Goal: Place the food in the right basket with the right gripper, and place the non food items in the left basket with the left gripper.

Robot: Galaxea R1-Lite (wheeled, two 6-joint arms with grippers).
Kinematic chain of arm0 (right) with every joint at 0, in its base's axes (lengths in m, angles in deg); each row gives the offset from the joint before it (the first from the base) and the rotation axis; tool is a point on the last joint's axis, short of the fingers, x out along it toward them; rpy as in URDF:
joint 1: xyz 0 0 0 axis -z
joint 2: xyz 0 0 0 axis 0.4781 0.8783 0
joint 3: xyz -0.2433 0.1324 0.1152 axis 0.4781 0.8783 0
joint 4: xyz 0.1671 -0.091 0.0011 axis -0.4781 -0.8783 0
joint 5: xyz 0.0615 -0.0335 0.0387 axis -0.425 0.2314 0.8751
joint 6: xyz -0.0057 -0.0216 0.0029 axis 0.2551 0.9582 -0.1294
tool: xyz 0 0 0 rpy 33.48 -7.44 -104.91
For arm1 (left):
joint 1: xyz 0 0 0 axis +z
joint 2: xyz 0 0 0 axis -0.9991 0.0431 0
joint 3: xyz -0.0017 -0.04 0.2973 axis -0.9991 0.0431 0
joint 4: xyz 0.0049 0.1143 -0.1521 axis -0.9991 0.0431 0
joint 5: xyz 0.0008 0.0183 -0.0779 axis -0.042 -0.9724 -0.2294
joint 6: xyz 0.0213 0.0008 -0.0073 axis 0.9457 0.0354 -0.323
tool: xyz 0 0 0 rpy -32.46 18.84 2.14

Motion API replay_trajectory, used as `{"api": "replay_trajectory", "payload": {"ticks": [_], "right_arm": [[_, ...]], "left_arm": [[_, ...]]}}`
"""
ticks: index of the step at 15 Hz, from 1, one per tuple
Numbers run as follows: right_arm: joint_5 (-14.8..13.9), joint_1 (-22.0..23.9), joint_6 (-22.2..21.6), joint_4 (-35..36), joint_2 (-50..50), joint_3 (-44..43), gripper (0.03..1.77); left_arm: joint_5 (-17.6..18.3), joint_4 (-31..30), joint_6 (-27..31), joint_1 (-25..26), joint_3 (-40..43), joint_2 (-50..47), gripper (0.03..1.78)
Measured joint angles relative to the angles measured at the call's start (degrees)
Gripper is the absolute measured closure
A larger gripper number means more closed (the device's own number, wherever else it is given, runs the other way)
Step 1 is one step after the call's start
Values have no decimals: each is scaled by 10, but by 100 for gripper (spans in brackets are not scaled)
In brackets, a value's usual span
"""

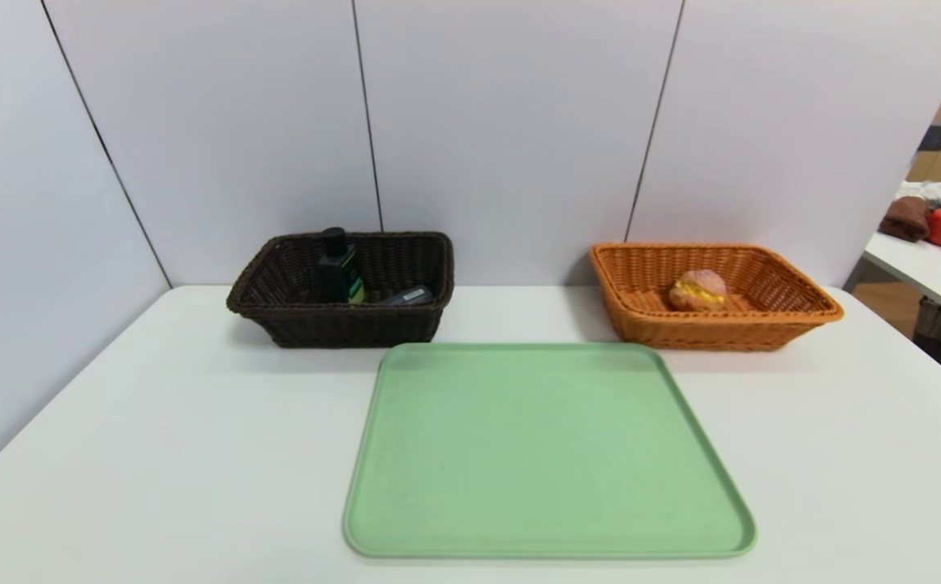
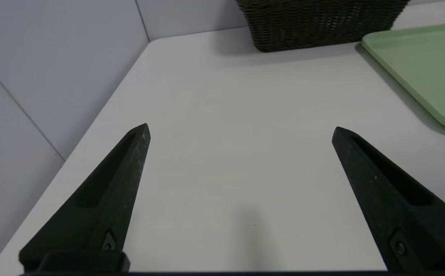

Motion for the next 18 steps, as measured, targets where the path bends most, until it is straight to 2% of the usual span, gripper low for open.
{"api": "replay_trajectory", "payload": {"ticks": [2, 3, 6, 8, 10, 16, 18], "right_arm": [[-21, 0, -18, -3, 0, 15, 10], [-35, 0, -21, -7, 0, 17, 10], [-45, 0, -27, -37, 0, 15, 10], [-63, 0, -32, -35, 0, 24, 10], [-67, 0, -52, -40, 0, 25, 10], [-67, -1, -57, -30, 0, 29, 10], [-77, -1, -55, -10, 0, 35, 10]], "left_arm": [[32, 23, 1, -1, 8, 0, 12], [33, 25, -2, -1, 9, 0, 12], [33, 25, -17, -1, 10, 0, 12], [32, 25, -18, -1, 11, 0, 12], [33, 26, -19, -1, 11, 0, 12], [34, 26, -20, 0, 11, 0, 12], [34, 26, -19, -1, 11, 0, 12]]}}
